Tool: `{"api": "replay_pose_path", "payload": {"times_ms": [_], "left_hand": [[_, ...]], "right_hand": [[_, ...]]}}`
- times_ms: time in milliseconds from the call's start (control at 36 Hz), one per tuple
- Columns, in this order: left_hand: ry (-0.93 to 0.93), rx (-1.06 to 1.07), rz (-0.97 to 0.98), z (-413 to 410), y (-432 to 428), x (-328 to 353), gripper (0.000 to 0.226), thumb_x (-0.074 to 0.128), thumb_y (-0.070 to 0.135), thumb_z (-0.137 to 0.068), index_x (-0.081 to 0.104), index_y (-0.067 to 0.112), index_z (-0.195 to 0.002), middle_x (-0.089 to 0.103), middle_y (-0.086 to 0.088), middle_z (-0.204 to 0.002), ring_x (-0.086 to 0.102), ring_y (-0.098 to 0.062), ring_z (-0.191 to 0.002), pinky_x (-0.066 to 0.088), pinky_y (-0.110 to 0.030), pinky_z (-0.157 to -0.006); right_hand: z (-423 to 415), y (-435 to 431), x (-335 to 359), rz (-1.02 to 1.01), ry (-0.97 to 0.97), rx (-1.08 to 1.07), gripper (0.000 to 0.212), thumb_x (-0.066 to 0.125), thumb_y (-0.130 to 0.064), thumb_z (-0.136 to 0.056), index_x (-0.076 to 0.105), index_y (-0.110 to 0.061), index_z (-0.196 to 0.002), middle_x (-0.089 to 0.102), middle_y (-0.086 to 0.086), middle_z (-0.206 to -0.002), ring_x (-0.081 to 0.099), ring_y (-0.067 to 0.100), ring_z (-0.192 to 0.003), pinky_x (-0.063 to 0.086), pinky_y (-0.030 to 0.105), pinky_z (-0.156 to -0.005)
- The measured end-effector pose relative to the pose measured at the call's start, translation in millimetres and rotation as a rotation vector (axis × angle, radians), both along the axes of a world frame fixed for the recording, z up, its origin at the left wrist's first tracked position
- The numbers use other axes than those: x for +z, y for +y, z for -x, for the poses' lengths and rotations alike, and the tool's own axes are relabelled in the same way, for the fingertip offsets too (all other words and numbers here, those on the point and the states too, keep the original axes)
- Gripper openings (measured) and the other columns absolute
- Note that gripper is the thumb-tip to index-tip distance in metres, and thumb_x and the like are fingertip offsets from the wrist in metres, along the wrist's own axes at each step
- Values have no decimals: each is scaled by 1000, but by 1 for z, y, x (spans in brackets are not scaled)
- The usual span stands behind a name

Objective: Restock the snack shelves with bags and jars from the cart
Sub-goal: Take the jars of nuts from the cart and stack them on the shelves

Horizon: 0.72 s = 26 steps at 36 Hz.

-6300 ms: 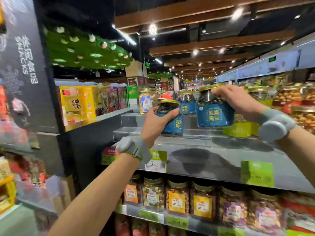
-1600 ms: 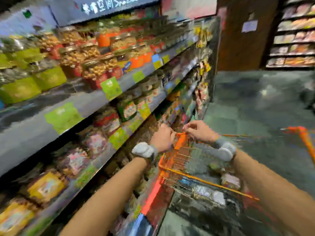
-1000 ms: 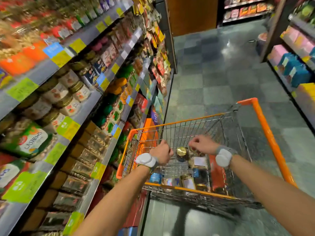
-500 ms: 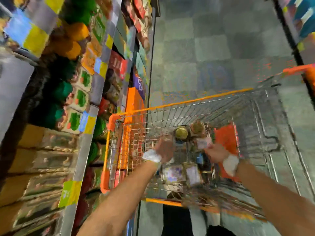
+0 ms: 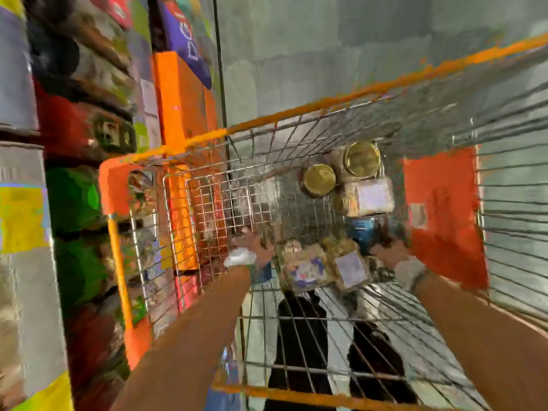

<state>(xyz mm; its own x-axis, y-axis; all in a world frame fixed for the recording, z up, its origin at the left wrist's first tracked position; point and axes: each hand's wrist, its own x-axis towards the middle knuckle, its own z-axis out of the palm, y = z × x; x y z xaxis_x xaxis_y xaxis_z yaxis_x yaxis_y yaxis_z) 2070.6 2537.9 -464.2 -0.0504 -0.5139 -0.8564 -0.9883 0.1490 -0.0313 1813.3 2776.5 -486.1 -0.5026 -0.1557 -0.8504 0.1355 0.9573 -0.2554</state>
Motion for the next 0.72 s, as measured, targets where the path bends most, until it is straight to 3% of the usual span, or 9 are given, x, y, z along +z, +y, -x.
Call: {"api": "replay_pose_path", "payload": {"times_ms": [56,139,250,333,389,444,556,639,722], "left_hand": [[-7,61,-22,5,-3,20,82,68,46,-86,37,7,-151,37,-24,-152,40,-46,-138,35,-56,-113],[-16,151,20,3,4,9,93,71,42,-85,22,8,-156,27,-27,-156,34,-48,-141,33,-56,-114],[-58,95,-4,-3,7,0,124,75,68,-74,6,8,-159,11,-21,-164,13,-44,-150,13,-59,-120],[-19,93,38,-4,5,5,111,76,65,-74,24,12,-156,24,-16,-162,20,-39,-150,9,-56,-122],[37,107,53,1,5,17,100,77,62,-73,34,18,-152,36,-15,-155,29,-40,-144,16,-54,-121],[77,165,84,-1,5,17,107,79,67,-60,34,24,-147,55,-9,-136,49,-37,-129,32,-52,-113],[195,319,40,6,-3,34,113,83,60,-44,25,39,-139,61,3,-103,67,-19,-86,59,-34,-67],[304,329,58,19,-9,49,96,90,42,-57,33,34,-133,62,4,-104,64,-16,-89,59,-34,-77],[367,296,41,28,-9,65,90,84,55,-46,28,43,-116,65,7,-100,65,-16,-86,58,-36,-80]], "right_hand": [[1,-9,4,-11,-24,-34,51,82,-17,-76,64,-8,-123,63,7,-112,56,18,-109,44,35,-97],[0,4,-22,-116,-45,-26,97,93,-53,-49,62,-2,-125,67,18,-120,65,27,-109,52,39,-93],[-8,-5,-1,-117,52,-14,57,91,-25,-64,72,-6,-113,73,15,-108,69,22,-97,54,35,-80],[-15,-14,15,-54,89,-48,46,90,-15,-67,72,-4,-108,72,10,-105,66,17,-97,54,34,-79],[-15,-17,17,-87,78,-66,40,85,-8,-75,62,-7,-107,64,6,-108,59,16,-99,49,31,-80],[-14,-18,15,-190,55,-61,65,85,-17,-77,49,4,-127,60,14,-129,60,27,-113,50,36,-91],[-13,-17,15,-251,57,-72,84,83,-17,-79,35,9,-142,54,26,-138,56,39,-124,45,35,-93],[-15,-11,24,-256,79,-53,81,86,-27,-76,45,8,-136,57,26,-133,58,38,-119,44,32,-91],[-16,-11,40,-267,75,-42,97,86,-38,-71,36,5,-142,55,25,-134,55,39,-122,45,40,-100]]}}
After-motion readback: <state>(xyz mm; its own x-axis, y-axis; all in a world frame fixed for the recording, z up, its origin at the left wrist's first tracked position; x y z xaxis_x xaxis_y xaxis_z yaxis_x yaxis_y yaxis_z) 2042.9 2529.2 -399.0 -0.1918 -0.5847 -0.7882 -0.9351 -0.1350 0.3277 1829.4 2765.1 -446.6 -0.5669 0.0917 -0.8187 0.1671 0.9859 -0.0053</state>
